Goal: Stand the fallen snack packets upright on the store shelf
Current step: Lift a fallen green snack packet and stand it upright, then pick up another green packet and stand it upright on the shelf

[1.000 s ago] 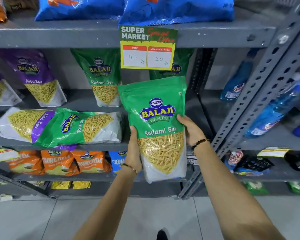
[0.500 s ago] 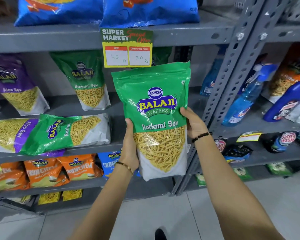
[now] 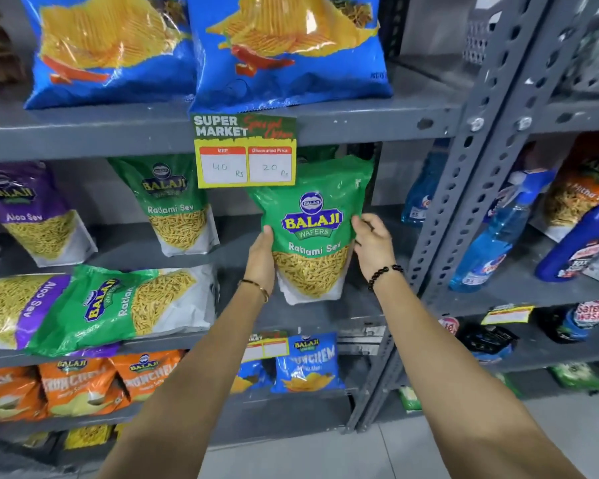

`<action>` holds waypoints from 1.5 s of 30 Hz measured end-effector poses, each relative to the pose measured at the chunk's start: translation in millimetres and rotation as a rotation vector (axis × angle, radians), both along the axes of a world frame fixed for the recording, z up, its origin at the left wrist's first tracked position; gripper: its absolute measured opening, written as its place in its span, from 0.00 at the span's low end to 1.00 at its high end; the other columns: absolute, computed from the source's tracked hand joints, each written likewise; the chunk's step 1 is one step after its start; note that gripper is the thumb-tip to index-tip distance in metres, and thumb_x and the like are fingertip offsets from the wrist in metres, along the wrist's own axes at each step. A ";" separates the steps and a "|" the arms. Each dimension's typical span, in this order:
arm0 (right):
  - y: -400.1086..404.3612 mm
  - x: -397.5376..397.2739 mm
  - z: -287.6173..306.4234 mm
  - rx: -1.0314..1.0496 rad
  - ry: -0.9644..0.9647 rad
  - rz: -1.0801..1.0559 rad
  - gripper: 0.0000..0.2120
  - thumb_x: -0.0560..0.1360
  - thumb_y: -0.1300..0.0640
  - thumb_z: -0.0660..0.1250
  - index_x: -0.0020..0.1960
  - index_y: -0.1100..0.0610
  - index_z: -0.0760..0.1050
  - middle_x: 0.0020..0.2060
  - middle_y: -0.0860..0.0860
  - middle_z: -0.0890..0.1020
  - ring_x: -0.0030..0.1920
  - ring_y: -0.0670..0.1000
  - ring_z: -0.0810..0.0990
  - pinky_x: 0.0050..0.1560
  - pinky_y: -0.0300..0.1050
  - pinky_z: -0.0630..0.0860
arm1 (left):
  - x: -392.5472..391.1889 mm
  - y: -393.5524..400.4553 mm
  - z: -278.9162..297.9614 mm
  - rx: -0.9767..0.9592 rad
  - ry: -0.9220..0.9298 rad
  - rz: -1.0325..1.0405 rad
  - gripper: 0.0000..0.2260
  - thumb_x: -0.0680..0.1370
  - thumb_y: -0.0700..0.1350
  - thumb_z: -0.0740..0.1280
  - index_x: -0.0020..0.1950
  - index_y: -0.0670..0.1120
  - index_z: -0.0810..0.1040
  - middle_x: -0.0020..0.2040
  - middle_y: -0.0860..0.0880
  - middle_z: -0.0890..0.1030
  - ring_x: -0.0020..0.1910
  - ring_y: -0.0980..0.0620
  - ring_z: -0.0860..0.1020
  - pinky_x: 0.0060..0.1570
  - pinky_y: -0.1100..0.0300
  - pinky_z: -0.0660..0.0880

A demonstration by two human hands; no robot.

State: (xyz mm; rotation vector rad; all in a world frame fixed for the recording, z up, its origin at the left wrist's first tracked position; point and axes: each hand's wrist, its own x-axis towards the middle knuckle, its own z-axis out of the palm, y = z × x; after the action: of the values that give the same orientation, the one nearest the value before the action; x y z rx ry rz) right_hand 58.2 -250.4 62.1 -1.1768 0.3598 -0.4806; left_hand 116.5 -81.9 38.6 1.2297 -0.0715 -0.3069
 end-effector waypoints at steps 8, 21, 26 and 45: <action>-12.4 23.0 -15.3 -0.044 0.060 0.001 0.08 0.77 0.63 0.61 0.41 0.54 0.74 0.41 0.49 0.79 0.43 0.46 0.77 0.50 0.43 0.75 | 23.7 1.4 -10.2 0.072 -0.005 -0.027 0.16 0.82 0.48 0.52 0.64 0.44 0.73 0.58 0.47 0.78 0.55 0.50 0.77 0.59 0.54 0.72; 54.1 2.0 -57.9 0.067 0.379 -0.454 0.14 0.73 0.57 0.66 0.54 0.66 0.74 0.47 0.54 0.76 0.48 0.52 0.73 0.56 0.47 0.71 | -56.8 64.2 -32.1 -0.134 0.446 0.195 0.24 0.80 0.52 0.57 0.73 0.42 0.63 0.72 0.43 0.69 0.71 0.43 0.68 0.68 0.49 0.66; 126.9 -6.4 -60.1 0.029 0.482 -0.187 0.14 0.74 0.61 0.63 0.58 0.65 0.74 0.56 0.63 0.77 0.54 0.58 0.75 0.59 0.54 0.71 | -91.4 126.4 -44.0 -0.235 0.634 0.236 0.29 0.79 0.56 0.57 0.73 0.38 0.61 0.64 0.41 0.74 0.62 0.43 0.74 0.68 0.51 0.67; 278.3 105.9 -23.2 -0.906 0.366 0.469 0.23 0.73 0.52 0.66 0.65 0.61 0.71 0.65 0.58 0.75 0.64 0.57 0.73 0.63 0.47 0.70 | -23.8 216.5 -45.3 -0.334 0.736 0.785 0.36 0.77 0.64 0.55 0.76 0.41 0.55 0.76 0.41 0.61 0.73 0.40 0.63 0.72 0.48 0.61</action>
State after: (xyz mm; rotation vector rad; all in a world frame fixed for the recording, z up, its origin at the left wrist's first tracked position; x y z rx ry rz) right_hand 164.2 27.9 38.9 -2.1767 0.1538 0.0203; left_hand 92.7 134.5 -6.7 0.6786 0.9390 -0.0349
